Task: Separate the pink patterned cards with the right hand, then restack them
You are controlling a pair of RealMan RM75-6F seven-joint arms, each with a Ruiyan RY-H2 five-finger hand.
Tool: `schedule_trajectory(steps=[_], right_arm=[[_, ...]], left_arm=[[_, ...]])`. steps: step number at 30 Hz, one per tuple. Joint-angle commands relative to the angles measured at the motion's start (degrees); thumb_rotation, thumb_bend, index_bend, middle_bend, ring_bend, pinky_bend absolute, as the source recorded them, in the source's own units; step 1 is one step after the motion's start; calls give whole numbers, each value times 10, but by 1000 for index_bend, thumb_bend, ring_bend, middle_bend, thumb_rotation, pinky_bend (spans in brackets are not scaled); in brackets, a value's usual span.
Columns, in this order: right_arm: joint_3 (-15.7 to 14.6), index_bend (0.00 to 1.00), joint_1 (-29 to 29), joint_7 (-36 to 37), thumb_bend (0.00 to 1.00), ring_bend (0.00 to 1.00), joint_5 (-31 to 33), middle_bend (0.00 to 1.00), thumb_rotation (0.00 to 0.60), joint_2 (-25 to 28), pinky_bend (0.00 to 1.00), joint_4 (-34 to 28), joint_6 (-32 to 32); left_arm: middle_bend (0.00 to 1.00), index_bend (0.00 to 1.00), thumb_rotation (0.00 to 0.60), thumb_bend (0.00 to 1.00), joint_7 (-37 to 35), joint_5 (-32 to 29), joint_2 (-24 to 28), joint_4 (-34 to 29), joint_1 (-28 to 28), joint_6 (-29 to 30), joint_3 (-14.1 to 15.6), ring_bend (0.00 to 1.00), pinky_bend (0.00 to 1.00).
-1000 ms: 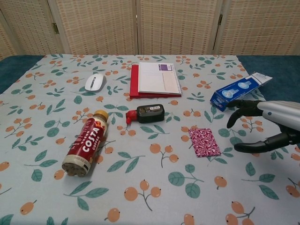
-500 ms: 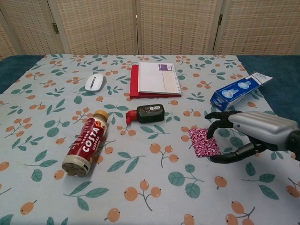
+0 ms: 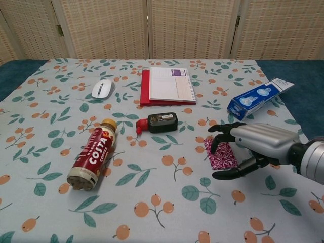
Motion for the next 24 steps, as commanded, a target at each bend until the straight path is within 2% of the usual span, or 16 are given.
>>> schedule_trajectory(steps=[1,17,24], right_arm=[[-2,283,-2,-1,182,0,2,74,183,2,0,1,4],[-21,283,-41,-7,181,0,39,74,182,55,0,0,41],[-24,283,-60,-3,182,0,40,74,184,87,0,-21,68]], left_arm=[[8,117,600,222,-1,0,0,0,0,0,0,75,0],[8,127,600,222,11,1,-4,-3,-1,1,-1,76,0],[8,128,600,222,11,2,-5,-3,-2,2,-1,77,0]])
